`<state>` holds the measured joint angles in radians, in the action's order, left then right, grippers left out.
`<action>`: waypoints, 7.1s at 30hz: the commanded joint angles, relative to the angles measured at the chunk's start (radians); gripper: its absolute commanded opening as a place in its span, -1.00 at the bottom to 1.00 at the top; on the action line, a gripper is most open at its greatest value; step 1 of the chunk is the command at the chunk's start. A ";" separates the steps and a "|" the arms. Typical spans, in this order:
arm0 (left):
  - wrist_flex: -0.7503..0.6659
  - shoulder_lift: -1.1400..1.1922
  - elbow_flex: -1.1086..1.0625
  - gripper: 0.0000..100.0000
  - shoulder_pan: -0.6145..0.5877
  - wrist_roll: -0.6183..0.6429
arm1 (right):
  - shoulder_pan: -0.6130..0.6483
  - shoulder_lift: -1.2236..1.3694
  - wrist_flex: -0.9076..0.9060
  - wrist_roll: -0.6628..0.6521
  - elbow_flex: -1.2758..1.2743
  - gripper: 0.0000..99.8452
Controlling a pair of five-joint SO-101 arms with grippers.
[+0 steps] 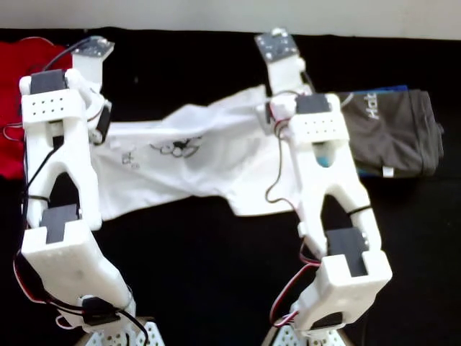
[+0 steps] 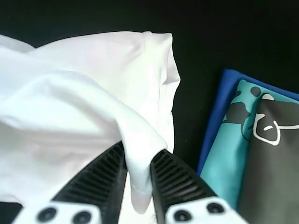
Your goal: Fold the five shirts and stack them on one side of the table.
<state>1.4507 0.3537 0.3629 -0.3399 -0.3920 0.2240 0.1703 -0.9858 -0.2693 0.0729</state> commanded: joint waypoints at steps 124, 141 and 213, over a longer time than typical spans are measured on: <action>-0.068 0.481 0.262 -0.98 -0.122 0.149 | -0.030 1.148 -0.128 0.037 1.397 -0.90; 0.239 0.719 0.972 -0.98 -0.170 0.094 | -0.019 1.125 -0.272 -0.126 1.606 -0.90; -0.850 -0.444 -1.230 -0.98 -0.047 0.130 | 0.378 -0.085 -0.340 -0.041 -0.137 -0.89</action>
<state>0.6145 -0.1020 -0.8769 -0.4074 -0.2616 0.5969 0.1642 -1.2988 -0.2984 -0.1066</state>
